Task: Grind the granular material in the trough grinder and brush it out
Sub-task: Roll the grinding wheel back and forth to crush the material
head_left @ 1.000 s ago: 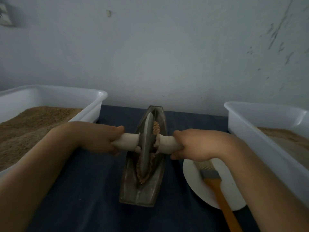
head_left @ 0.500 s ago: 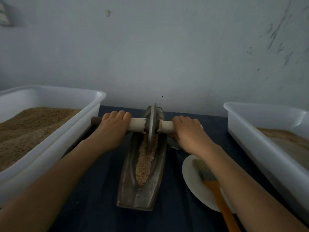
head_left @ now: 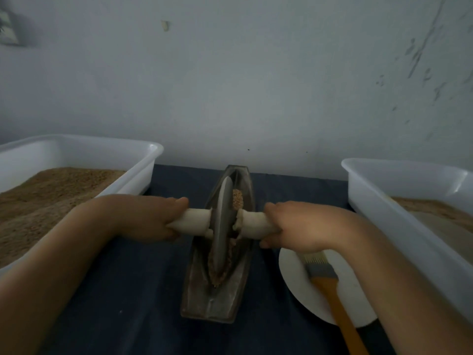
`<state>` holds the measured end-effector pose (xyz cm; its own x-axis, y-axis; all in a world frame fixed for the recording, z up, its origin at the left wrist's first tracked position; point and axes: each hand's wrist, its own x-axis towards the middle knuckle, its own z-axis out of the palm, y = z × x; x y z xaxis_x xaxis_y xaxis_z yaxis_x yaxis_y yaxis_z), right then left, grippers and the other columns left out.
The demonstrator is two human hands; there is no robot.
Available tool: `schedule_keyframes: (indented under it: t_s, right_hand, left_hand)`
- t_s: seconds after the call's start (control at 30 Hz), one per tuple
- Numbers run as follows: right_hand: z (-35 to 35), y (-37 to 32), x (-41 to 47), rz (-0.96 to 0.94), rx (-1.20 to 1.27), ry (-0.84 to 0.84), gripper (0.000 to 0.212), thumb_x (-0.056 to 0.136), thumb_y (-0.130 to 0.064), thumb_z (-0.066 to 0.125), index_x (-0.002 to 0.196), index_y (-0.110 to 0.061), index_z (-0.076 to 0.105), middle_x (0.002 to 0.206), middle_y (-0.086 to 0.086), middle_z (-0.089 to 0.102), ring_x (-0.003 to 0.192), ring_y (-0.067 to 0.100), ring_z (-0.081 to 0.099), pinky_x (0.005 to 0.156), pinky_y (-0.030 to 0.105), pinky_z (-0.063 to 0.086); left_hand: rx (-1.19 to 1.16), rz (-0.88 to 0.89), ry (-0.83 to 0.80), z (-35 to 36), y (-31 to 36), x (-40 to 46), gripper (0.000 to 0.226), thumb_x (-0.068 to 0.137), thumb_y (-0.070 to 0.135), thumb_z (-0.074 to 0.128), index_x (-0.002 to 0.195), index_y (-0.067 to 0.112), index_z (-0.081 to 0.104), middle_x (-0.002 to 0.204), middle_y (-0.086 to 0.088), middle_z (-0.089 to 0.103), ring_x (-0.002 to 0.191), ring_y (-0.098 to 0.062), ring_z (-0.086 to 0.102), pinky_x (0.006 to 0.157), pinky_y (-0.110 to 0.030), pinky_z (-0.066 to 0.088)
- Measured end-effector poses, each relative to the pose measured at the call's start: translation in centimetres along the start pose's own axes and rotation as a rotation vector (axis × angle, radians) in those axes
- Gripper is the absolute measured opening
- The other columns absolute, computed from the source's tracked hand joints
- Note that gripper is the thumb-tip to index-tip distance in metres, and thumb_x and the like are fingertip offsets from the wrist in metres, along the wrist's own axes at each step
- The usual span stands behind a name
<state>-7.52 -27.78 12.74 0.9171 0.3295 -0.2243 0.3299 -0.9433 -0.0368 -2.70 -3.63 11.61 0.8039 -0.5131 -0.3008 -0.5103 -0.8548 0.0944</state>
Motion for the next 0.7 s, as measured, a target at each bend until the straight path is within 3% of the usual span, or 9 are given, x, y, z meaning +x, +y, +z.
schedule_keyframes:
  t_s: [0.1,0.23,0.37,0.47,0.57,0.7]
  right_hand:
    - [0.3,0.2,0.7,0.018,-0.027,0.050,0.040,0.093,-0.038,0.053,0.119,-0.010,0.042,0.098,0.002,0.048,0.083,0.012,0.044,0.057,0.023,0.030]
    - [1.6,1.6,3.1,0.052,-0.124,0.276,0.034,0.093,-0.037,0.051,0.116,-0.013,0.044,0.114,0.006,0.053,0.100,0.022,0.050,0.074,0.031,0.028]
    - [2.7,3.1,5.2,0.055,-0.140,0.463,0.037,0.089,-0.037,0.055,0.117,-0.014,0.046,0.115,0.005,0.053,0.101,0.023,0.048,0.077,0.034,0.029]
    - [3.2,3.3,5.6,0.072,-0.141,0.538,0.035,0.088,-0.032,0.057,0.115,-0.014,0.046,0.112,0.005,0.053,0.099,0.024,0.048,0.075,0.033,0.028]
    - [3.2,3.0,5.4,0.089,-0.165,0.527,0.028,0.089,-0.028,0.056,0.112,-0.014,0.046,0.110,0.005,0.054,0.096,0.023,0.049,0.072,0.032,0.026]
    - [2.1,2.0,3.9,0.086,-0.108,0.315,0.030,0.093,-0.030,0.052,0.114,-0.011,0.044,0.115,0.007,0.053,0.102,0.025,0.050,0.075,0.032,0.029]
  left_hand:
    - [-0.038,0.002,0.024,0.2,0.1,0.5,0.026,0.092,0.029,0.055,0.101,0.032,0.031,0.092,0.015,0.043,0.082,-0.003,0.048,0.071,-0.015,0.036]
    - [0.033,-0.038,0.197,0.6,0.2,2.2,0.029,0.092,0.031,0.055,0.114,0.018,0.039,0.114,0.002,0.050,0.099,-0.013,0.051,0.087,-0.028,0.041]
    - [0.184,-0.099,0.429,1.4,-0.1,4.4,0.033,0.093,0.035,0.052,0.116,0.016,0.038,0.122,-0.003,0.048,0.110,-0.021,0.049,0.093,-0.034,0.037]
    - [0.286,-0.104,0.651,2.4,-0.2,5.6,0.033,0.093,0.036,0.050,0.119,0.018,0.039,0.121,-0.001,0.047,0.109,-0.019,0.047,0.092,-0.031,0.035]
    - [0.254,-0.080,0.680,2.7,-0.3,5.5,0.034,0.092,0.035,0.052,0.119,0.019,0.039,0.121,0.000,0.048,0.109,-0.018,0.047,0.092,-0.031,0.034]
    - [0.226,-0.076,0.519,2.0,-0.1,4.3,0.040,0.091,0.037,0.054,0.123,0.021,0.036,0.127,0.001,0.047,0.113,-0.016,0.047,0.098,-0.031,0.034]
